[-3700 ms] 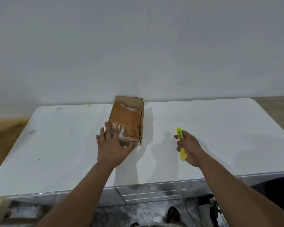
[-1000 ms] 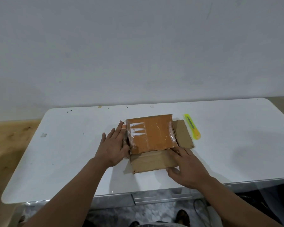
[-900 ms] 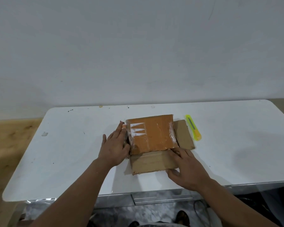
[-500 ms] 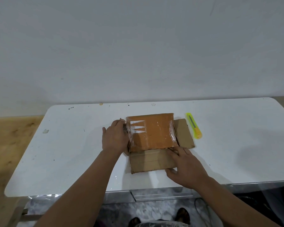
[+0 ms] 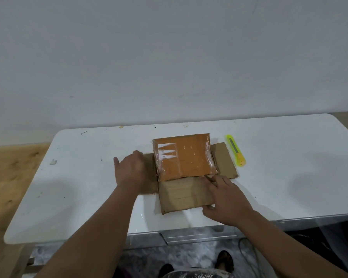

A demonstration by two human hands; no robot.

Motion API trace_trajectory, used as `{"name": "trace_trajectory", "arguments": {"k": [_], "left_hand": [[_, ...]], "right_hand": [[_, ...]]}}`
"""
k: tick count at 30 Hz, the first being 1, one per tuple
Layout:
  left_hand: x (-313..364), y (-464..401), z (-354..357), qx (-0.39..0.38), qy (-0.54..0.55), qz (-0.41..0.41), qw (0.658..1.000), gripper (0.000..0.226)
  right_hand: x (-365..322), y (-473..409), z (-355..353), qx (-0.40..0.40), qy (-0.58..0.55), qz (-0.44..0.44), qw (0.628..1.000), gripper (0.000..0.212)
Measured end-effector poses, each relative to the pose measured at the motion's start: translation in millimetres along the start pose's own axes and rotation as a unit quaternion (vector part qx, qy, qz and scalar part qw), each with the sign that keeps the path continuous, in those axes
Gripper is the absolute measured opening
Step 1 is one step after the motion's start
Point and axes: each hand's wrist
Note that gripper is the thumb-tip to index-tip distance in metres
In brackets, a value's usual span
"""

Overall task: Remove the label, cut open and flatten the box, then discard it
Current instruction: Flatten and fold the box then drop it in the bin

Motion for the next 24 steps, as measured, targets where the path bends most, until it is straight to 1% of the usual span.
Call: {"name": "trace_trajectory", "arguments": {"k": [4, 6, 11, 13, 15, 18, 22, 23, 24], "left_hand": [[-17.6, 7.1, 17.4, 0.007, 0.035, 0.033, 0.999, 0.034], [-18.1, 10.9, 26.4, 0.004, 0.022, 0.050, 0.998, 0.035], [-19.4, 16.9, 38.9, 0.020, 0.012, 0.062, 0.998, 0.031], [-20.2, 17.6, 42.1, 0.029, 0.024, 0.074, 0.997, 0.031], [-20.7, 16.8, 43.4, 0.031, 0.052, 0.088, 0.994, 0.032], [-20.8, 15.4, 44.4, 0.027, 0.080, 0.126, 0.988, 0.036], [-23.3, 12.2, 44.4, 0.022, 0.119, 0.139, 0.983, 0.035], [-24.1, 11.2, 44.5, 0.019, 0.126, 0.141, 0.982, 0.035], [-24.9, 10.3, 44.5, 0.018, 0.132, 0.146, 0.980, 0.036]], "right_hand": [[1.7, -1.2, -4.4, -0.020, -0.020, 0.009, 1.000, 0.081], [2.2, -2.0, -7.2, -0.034, -0.034, 0.010, 0.999, 0.081], [6.3, -8.3, -24.8, -0.110, -0.062, 0.025, 0.992, 0.086], [6.7, -12.4, -30.1, -0.118, -0.069, 0.040, 0.990, 0.078], [5.8, -18.1, -31.3, -0.091, -0.059, 0.046, 0.993, 0.061], [1.1, -32.5, -29.4, -0.008, -0.022, 0.029, 0.999, 0.034], [-7.9, -61.4, -28.0, 0.070, 0.021, 0.032, 0.997, 0.027], [-9.3, -68.4, -26.7, 0.072, 0.028, 0.035, 0.996, 0.027], [-10.2, -74.7, -24.5, 0.061, 0.040, 0.035, 0.997, 0.035]]}}
Point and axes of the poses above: each hand's wrist, its own y-axis away from the middle knuckle, its own z-axis out of the palm, x = y × z, and after that the axes turned 4 degrees about x, right-handed
